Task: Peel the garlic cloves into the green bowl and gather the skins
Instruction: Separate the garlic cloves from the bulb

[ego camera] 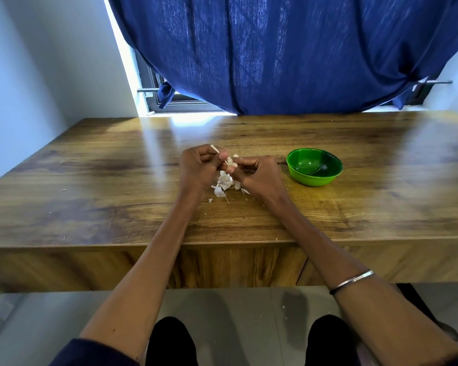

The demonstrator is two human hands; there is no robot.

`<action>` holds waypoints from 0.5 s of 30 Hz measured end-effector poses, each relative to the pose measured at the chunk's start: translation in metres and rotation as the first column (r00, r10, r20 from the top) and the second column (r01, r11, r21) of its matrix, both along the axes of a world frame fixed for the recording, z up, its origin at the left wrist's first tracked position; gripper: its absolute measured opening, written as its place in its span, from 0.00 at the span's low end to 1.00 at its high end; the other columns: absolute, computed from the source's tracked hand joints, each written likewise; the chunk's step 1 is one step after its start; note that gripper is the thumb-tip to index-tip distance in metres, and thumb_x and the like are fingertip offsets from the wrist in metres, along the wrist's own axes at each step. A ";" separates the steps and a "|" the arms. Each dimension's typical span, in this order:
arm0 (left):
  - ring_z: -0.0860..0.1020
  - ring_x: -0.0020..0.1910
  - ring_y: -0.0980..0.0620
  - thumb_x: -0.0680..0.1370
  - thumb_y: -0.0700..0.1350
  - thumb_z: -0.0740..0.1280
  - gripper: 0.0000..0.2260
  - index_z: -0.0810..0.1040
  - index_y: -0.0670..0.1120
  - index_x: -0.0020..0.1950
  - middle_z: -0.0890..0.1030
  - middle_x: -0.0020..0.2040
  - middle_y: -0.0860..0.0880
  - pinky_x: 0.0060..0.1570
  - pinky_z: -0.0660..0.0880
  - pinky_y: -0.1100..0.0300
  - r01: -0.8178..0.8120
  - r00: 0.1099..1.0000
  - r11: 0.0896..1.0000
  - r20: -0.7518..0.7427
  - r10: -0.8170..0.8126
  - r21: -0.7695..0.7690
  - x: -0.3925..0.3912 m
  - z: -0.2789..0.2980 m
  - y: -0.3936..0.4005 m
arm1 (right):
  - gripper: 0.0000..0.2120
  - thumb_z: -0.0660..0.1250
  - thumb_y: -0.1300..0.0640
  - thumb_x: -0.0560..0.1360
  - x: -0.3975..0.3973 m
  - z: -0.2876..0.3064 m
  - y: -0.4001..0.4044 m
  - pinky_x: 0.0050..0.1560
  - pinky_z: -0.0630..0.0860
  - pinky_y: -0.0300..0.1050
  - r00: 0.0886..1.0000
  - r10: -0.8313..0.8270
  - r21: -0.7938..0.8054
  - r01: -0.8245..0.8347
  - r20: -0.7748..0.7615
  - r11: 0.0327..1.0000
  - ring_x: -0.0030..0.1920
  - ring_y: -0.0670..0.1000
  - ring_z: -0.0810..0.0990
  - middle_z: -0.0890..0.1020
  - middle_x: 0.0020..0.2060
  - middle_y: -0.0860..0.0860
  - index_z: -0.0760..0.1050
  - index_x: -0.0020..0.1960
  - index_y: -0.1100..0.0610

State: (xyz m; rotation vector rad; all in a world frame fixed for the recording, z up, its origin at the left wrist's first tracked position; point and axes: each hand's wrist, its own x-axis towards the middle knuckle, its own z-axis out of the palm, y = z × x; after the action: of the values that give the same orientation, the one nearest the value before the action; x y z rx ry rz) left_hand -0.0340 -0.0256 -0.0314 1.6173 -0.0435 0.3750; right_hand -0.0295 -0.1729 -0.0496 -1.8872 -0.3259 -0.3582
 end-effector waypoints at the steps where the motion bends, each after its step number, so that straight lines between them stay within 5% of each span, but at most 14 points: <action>1: 0.86 0.37 0.53 0.76 0.35 0.74 0.10 0.84 0.48 0.39 0.86 0.36 0.51 0.42 0.83 0.57 -0.029 0.998 0.994 0.062 0.023 0.108 0.001 -0.001 -0.001 | 0.16 0.77 0.55 0.73 -0.001 0.001 0.000 0.43 0.79 0.33 1.000 0.003 0.002 -0.003 -0.013 1.000 0.42 0.39 0.85 0.87 0.47 0.50 0.84 0.58 0.59; 7: 0.86 0.40 0.50 0.76 0.35 0.74 0.08 0.85 0.47 0.40 0.87 0.39 0.49 0.45 0.84 0.53 -0.002 0.990 0.999 0.139 -0.005 0.049 -0.002 0.000 -0.006 | 0.10 0.78 0.56 0.72 -0.001 0.003 0.001 0.48 0.84 0.44 0.997 -0.072 0.157 0.071 0.004 0.985 0.43 0.43 0.87 0.88 0.44 0.50 0.86 0.53 0.54; 10: 0.84 0.35 0.54 0.76 0.34 0.74 0.05 0.85 0.42 0.41 0.86 0.35 0.50 0.39 0.80 0.62 -0.038 0.992 0.998 0.123 0.043 -0.043 -0.004 0.002 -0.009 | 0.10 0.75 0.58 0.75 -0.002 0.007 0.004 0.54 0.83 0.47 0.993 0.042 0.345 -0.001 -0.111 0.939 0.47 0.48 0.87 0.88 0.45 0.53 0.85 0.56 0.58; 15: 0.82 0.34 0.55 0.78 0.38 0.74 0.03 0.84 0.42 0.44 0.84 0.33 0.50 0.39 0.80 0.61 -0.105 0.990 0.986 0.083 0.117 -0.132 0.003 -0.001 0.006 | 0.07 0.70 0.60 0.79 0.003 0.008 -0.004 0.58 0.78 0.44 0.963 0.165 0.584 -0.009 -0.215 0.812 0.53 0.46 0.82 0.87 0.52 0.49 0.84 0.56 0.57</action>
State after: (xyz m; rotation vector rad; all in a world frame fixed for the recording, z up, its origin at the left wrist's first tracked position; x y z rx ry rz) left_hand -0.0311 -0.0192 -0.0322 1.4796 0.0025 0.5269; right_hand -0.0262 -0.1766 -0.0421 -1.2850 -0.1054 -0.1206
